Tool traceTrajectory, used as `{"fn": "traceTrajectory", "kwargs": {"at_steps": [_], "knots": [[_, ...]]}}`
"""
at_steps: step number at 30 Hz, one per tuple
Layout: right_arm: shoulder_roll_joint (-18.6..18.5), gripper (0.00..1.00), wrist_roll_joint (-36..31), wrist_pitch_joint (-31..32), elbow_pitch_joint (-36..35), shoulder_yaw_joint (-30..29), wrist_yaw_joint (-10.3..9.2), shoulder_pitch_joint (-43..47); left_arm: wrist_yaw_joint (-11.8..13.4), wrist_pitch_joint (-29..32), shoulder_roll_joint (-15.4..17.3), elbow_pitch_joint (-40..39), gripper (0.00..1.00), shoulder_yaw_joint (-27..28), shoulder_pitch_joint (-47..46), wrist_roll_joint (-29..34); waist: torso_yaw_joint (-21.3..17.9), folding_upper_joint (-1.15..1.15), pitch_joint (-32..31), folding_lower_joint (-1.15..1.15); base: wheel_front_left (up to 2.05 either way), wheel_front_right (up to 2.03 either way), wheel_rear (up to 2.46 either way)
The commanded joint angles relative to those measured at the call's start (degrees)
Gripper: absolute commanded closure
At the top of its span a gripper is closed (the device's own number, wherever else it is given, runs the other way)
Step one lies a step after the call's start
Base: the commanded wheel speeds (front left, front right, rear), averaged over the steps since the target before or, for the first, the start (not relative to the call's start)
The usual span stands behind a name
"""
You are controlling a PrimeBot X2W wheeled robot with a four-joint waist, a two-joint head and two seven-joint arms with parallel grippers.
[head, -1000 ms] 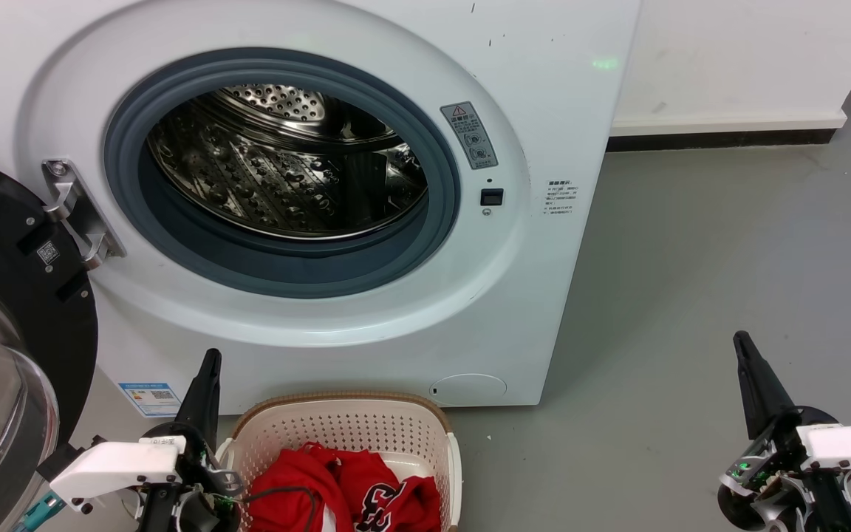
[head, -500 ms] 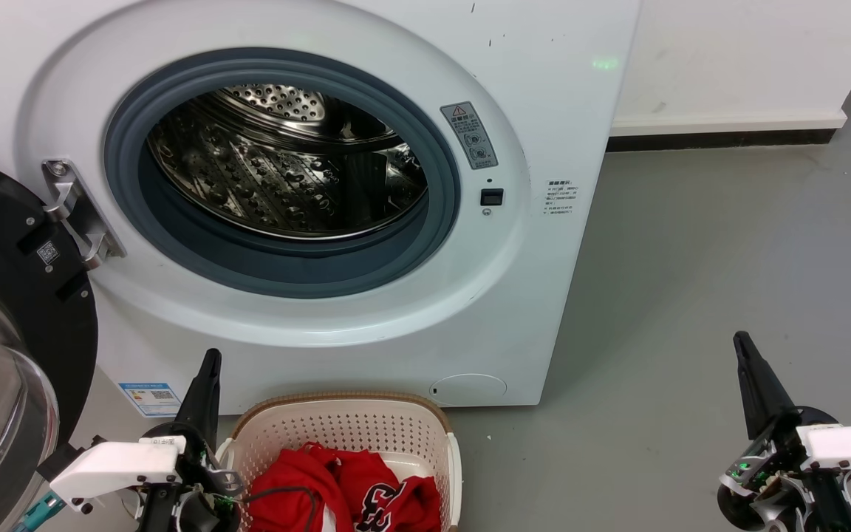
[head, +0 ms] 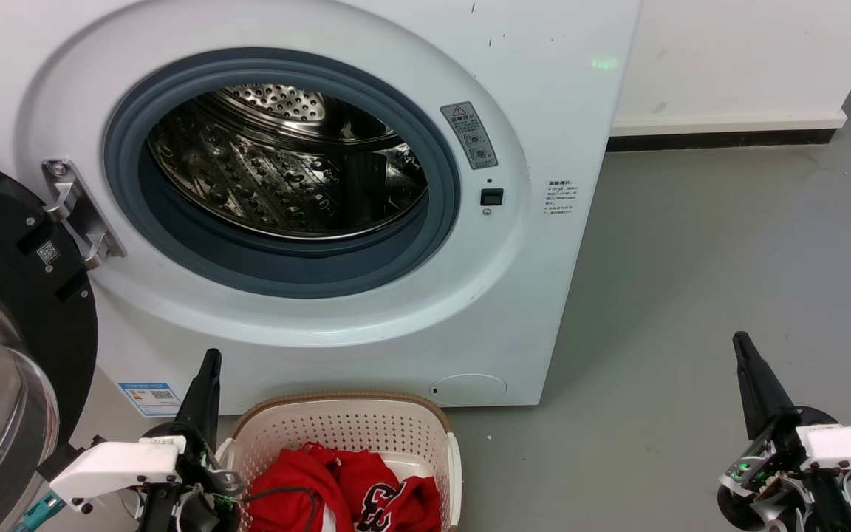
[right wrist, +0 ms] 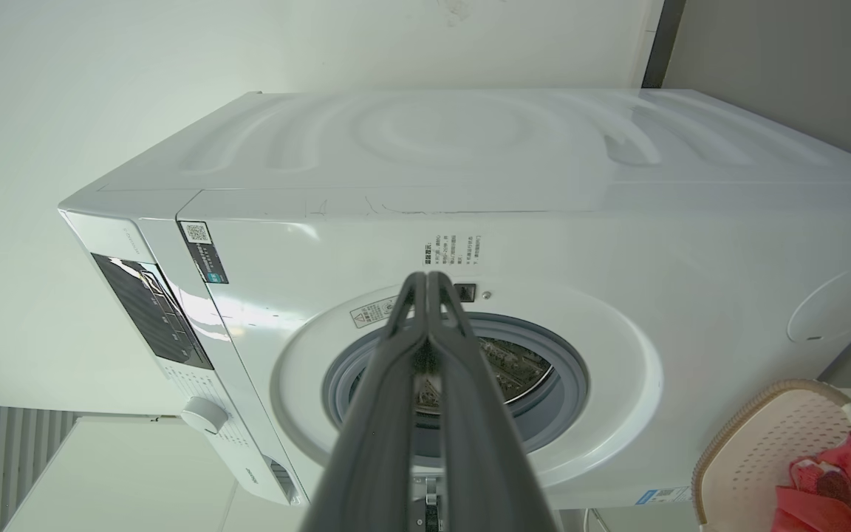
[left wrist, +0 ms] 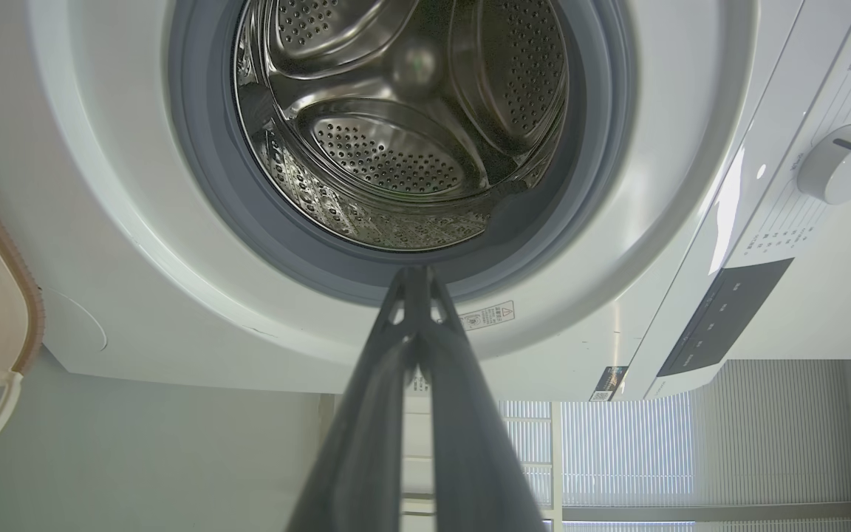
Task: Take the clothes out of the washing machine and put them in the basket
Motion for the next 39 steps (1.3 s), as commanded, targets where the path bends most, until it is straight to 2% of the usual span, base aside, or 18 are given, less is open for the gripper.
{"fn": "traceTrajectory", "kwargs": {"at_steps": [1,39], "knots": [[0.0,1.00,-0.2,0.1,0.1,-0.2,-0.02,-0.8,-0.3,0.1,-0.1,0.0,1.00,0.2,-0.3,-0.1,0.0,0.00,0.0,0.00,0.00,0.00,0.00],[0.4,1.00,-0.7,0.5,0.2,-0.6,-0.02,-0.9,-0.3,0.1,-0.1,0.0,1.00,0.2,-0.3,-0.1,0.0,0.00,0.0,0.00,0.00,0.00,0.00]]}}
